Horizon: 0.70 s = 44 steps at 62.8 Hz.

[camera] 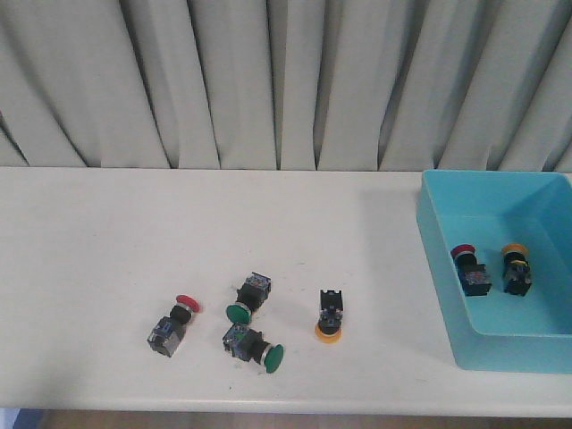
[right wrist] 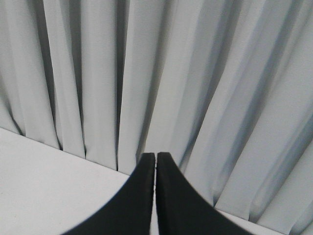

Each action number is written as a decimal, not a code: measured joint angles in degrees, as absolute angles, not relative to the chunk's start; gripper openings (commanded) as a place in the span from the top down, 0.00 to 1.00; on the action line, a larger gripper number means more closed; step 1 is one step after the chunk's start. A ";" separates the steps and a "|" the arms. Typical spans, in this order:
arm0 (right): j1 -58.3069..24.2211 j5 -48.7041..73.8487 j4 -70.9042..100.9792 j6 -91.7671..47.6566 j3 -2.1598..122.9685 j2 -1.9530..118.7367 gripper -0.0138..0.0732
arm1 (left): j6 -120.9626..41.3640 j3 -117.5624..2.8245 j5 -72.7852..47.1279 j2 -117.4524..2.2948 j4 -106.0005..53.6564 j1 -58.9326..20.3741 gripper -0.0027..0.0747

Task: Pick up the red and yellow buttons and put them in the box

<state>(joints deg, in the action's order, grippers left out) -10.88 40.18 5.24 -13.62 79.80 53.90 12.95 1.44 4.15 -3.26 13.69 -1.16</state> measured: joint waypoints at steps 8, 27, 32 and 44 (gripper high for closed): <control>-10.88 40.18 5.24 -13.62 79.80 53.90 0.84 | 12.95 1.44 3.47 0.37 13.69 0.69 0.97; -10.93 40.18 5.24 -13.62 79.80 53.90 0.84 | 11.10 1.44 1.98 0.61 10.77 -0.39 0.97; -10.93 40.18 5.24 -13.62 79.80 53.90 0.84 | 9.04 1.44 1.98 0.61 7.41 -0.72 0.97; -10.93 40.18 5.24 -13.62 79.80 53.90 0.84 | 9.51 1.44 1.98 0.61 5.42 -0.89 0.97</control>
